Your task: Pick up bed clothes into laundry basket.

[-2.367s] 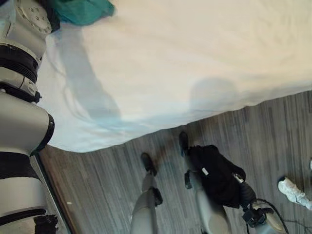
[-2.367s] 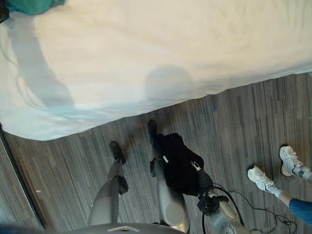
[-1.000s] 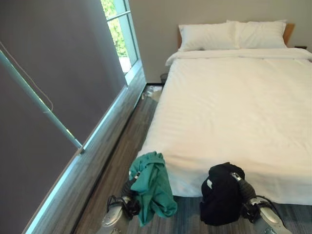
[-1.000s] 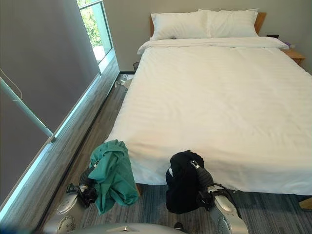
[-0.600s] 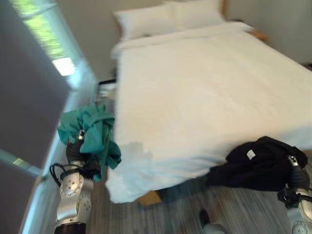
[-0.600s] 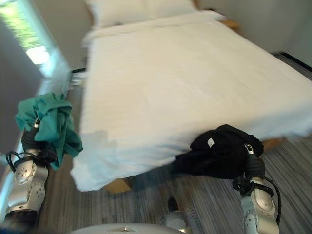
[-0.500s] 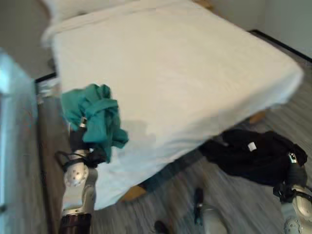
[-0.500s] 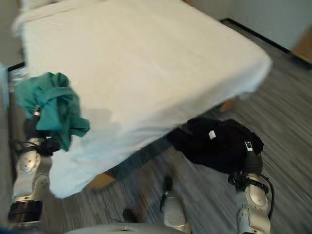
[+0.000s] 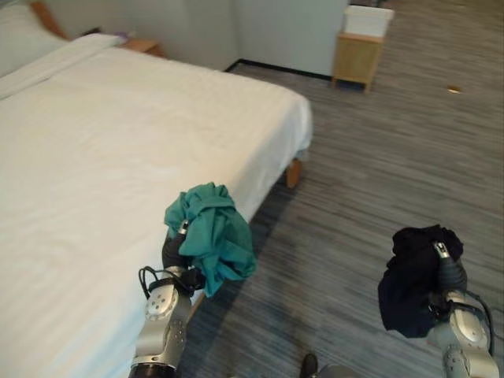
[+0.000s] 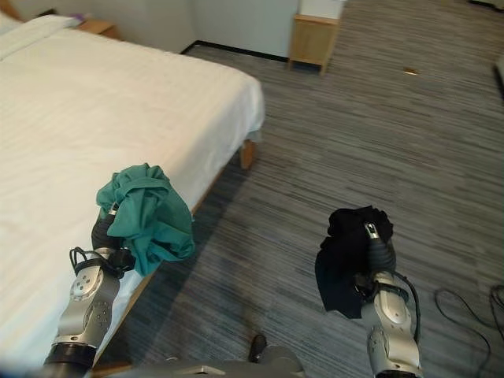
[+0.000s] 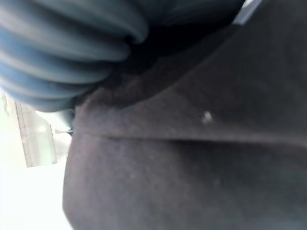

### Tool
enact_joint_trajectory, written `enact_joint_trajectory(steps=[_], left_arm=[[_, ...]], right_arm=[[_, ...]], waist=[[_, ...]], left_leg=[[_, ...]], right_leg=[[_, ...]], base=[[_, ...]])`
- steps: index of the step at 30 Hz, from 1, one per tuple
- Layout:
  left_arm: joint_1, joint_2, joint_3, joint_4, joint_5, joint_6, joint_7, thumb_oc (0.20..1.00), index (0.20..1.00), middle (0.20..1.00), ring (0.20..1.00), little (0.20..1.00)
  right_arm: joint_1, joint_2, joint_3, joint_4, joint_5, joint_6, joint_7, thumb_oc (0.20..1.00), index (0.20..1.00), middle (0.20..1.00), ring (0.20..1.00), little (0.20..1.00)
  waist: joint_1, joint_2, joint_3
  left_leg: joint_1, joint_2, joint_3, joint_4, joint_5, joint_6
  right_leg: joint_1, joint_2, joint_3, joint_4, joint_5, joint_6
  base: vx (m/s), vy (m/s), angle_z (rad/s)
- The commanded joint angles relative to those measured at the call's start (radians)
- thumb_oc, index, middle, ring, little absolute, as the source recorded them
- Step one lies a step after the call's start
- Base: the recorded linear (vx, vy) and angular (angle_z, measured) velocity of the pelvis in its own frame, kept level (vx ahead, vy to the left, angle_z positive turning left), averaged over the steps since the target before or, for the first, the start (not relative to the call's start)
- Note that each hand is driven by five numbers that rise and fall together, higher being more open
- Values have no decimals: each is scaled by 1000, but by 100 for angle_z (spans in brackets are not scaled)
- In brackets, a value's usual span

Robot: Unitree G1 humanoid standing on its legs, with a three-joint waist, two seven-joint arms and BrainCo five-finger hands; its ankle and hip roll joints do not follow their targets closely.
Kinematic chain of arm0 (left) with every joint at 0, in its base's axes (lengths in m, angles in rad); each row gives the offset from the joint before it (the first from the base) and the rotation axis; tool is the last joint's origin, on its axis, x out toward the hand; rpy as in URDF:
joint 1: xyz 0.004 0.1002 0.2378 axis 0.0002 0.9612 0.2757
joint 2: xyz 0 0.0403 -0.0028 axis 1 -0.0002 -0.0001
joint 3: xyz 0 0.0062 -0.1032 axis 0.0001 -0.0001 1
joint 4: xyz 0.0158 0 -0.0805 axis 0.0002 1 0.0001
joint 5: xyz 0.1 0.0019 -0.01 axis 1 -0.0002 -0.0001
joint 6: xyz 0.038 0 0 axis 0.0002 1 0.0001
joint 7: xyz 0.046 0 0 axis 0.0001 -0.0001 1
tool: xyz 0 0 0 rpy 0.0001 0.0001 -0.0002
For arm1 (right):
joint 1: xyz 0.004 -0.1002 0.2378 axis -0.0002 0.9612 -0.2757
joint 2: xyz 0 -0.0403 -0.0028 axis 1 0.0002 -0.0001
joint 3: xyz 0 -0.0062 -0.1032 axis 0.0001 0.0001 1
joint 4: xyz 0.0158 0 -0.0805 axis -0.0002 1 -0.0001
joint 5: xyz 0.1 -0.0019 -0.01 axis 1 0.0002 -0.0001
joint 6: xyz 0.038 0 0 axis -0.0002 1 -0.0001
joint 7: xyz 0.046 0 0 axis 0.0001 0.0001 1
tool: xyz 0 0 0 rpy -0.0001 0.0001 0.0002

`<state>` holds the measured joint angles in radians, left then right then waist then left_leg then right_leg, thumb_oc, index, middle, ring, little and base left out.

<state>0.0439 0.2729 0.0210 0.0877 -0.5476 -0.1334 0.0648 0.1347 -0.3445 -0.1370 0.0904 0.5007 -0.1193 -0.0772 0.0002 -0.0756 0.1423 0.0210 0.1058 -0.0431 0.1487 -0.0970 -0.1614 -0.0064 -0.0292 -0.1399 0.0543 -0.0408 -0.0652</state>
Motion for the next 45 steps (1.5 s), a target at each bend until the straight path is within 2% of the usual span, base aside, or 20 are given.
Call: enact_joint_trajectory(steps=[1,3,7,12,13,18,23,26,27,28,29,30,33,34,36,40,42,43,44,45], left_arm=[[-16,39,9,-72,-16,-49,-46,200,200,200,200,200],[10,45,10,-72,-4,-45,-51,200,200,200,200,200],[14,62,7,-72,-1,-40,-56,200,200,200,200,200],[26,89,53,-79,50,-47,-31,200,200,200,200,200],[35,80,97,-72,41,-58,2,200,200,200,200,200],[88,76,173,-78,33,-62,19,200,200,200,200,200],[92,75,185,-80,22,-60,19,200,200,200,200,200],[77,72,173,-65,12,-56,26,200,200,200,200,200],[68,78,162,-47,20,-56,30,200,200,200,200,200],[62,79,161,-40,23,-58,32,200,200,200,200,200],[61,79,161,-39,23,-59,32,200,200,200,200,200],[58,81,157,-35,20,-59,33,200,200,200,200,200],[58,90,162,-30,6,-56,22,200,200,200,200,200],[54,92,161,-24,6,-55,23,200,200,200,200,200],[35,91,160,-10,11,-56,24,200,200,200,200,200],[25,89,153,-5,30,-64,24,200,200,200,200,200],[26,74,146,-6,32,-64,20,200,200,200,200,200],[26,66,139,-5,31,-63,18,200,200,200,200,200],[26,66,140,-5,31,-63,18,200,200,200,200,200],[24,57,140,-2,21,-63,17,200,200,200,200,200]], right_arm=[[1,-35,1,-67,47,-71,54,200,200,200,200,200],[-6,-43,20,-53,39,-69,61,200,200,200,200,200],[23,-14,25,-62,42,-48,70,200,200,200,200,200],[25,-10,52,-40,29,-27,90,200,200,200,200,200],[15,-14,68,-50,20,-21,96,200,200,200,200,200],[10,-5,36,-49,23,-14,93,200,200,200,200,200],[16,-4,23,-51,15,-10,93,200,200,200,200,200],[-8,8,42,-36,16,-14,90,200,200,200,200,200],[-28,19,60,-29,12,-16,89,200,200,200,200,200],[-34,21,65,-26,10,-15,90,200,200,200,200,200],[-35,21,65,-26,10,-15,90,200,200,200,200,200],[-40,22,73,-26,10,-15,89,200,200,200,200,200],[-43,16,78,-17,15,-17,91,200,200,200,200,200],[-40,15,77,-14,13,-18,88,200,200,200,200,200],[-41,16,76,-18,10,-19,86,200,200,200,200,200],[-32,11,71,-19,6,-21,86,200,200,200,200,200],[-17,3,67,-16,15,-22,95,200,200,200,200,200],[-22,-6,69,-4,17,-22,96,200,200,200,200,200],[-22,-6,70,-4,17,-22,96,200,200,200,200,200],[-28,-17,70,3,20,-22,97,200,200,200,200,200]], waist=[[20,1,-7],[32,10,-9],[16,29,-29],[10,39,-47],[15,37,-49],[25,44,-55],[23,49,-58],[29,63,-38],[22,71,-14],[17,74,-7],[19,74,-7],[12,78,1],[-26,77,4],[-34,73,3],[-49,67,-3],[-83,73,-18],[-89,77,-43],[-92,91,-48],[-93,90,-48],[-94,98,-52]], left_leg=[[-158,-82,-4,-17,121,91],[-149,-114,-44,-41,115,107],[-80,-111,-48,-135,128,125],[-35,-122,-28,-192,136,142],[-25,-128,-25,-191,131,148],[-18,-142,-19,-198,127,162],[-21,-151,-16,-191,115,166],[-17,-146,11,-170,79,186],[-1,-142,34,-171,68,196],[14,-140,42,-179,65,197],[14,-140,43,-181,66,197],[34,-133,48,-193,62,196],[117,-107,56,-234,18,173],[131,-106,51,-234,7,168],[181,-90,51,-235,-25,150],[251,-55,30,-196,-59,122],[272,-26,16,-91,-22,90],[260,-13,16,-32,27,68],[259,-14,14,-32,28,68],[232,-4,8,97,126,41]], right_leg=[[60,-31,4,-77,-3,140],[57,-5,51,-76,-4,140],[59,9,69,-104,6,137],[49,-2,71,-76,-6,145],[52,-9,76,-75,-4,147],[56,-27,82,-79,6,158],[58,-42,75,-74,0,165],[3,-59,57,70,-32,182],[-106,-84,44,232,40,225],[-144,-92,35,253,72,238],[-147,-93,37,257,71,239],[-188,-98,21,257,98,238],[-259,-85,-35,60,132,221],[-268,-80,-27,39,138,222],[-289,-84,-73,-46,170,233],[-313,-75,-122,-103,205,242],[-272,-82,-165,-55,215,217],[-255,-63,-175,-40,196,198],[-255,-65,-176,-40,197,198],[-238,-51,-179,-25,177,173]], base=[[152,-44,-86],[100,-18,-78],[80,103,-57],[43,105,5],[17,80,-2],[56,84,-2],[45,64,2],[37,106,-7],[37,127,-37],[42,98,-57],[80,41,-55],[226,-6,-53],[399,-75,-28],[450,-97,-14],[367,-84,-4],[488,-142,5],[685,-247,48],[339,-131,35],[329,-148,12],[549,-333,-1]])
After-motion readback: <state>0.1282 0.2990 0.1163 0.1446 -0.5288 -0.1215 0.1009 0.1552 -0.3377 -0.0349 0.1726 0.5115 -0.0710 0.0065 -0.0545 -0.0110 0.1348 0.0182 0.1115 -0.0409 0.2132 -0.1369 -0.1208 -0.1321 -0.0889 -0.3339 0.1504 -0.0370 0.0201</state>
